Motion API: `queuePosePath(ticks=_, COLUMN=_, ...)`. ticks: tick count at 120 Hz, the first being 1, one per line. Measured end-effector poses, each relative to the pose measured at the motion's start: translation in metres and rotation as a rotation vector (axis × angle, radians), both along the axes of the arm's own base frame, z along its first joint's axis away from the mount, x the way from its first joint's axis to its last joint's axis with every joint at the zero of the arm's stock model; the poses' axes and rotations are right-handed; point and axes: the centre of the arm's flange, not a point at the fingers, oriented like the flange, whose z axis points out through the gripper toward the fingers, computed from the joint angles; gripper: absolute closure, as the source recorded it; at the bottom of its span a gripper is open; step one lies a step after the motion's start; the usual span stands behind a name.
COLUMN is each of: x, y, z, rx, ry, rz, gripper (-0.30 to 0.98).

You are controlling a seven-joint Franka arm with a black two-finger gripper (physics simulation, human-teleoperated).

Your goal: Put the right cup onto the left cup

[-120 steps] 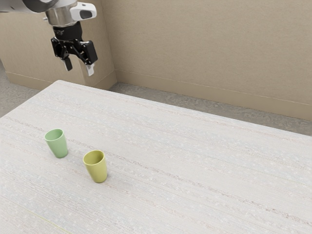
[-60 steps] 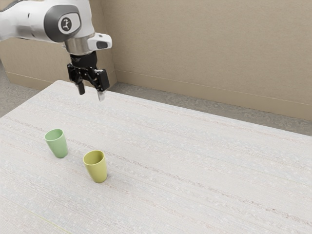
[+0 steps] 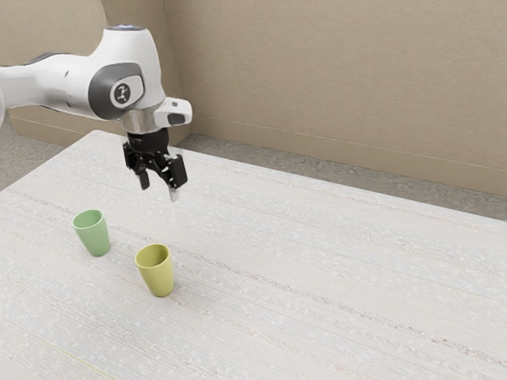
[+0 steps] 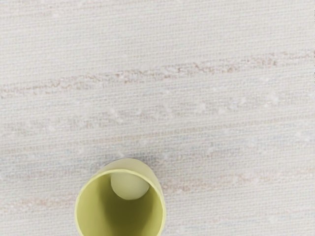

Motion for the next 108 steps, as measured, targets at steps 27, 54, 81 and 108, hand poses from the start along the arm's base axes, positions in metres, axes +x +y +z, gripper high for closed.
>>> queuePosePath(ticks=27, x=-0.014, y=-0.009, z=-0.028, rx=-0.004, ry=0.002, rz=-0.012, gripper=0.03)
queuePosePath(ticks=54, x=-0.022, y=-0.015, z=-0.049, rx=-0.006, ry=0.02, rz=0.012, gripper=0.03)
queuePosePath(ticks=81, x=-0.03, y=-0.016, z=-0.07, rx=-0.014, ry=0.034, rz=0.053, gripper=0.03)
queuePosePath(ticks=108, x=-0.037, y=-0.011, z=-0.09, rx=-0.013, ry=0.044, rz=0.092, gripper=0.03)
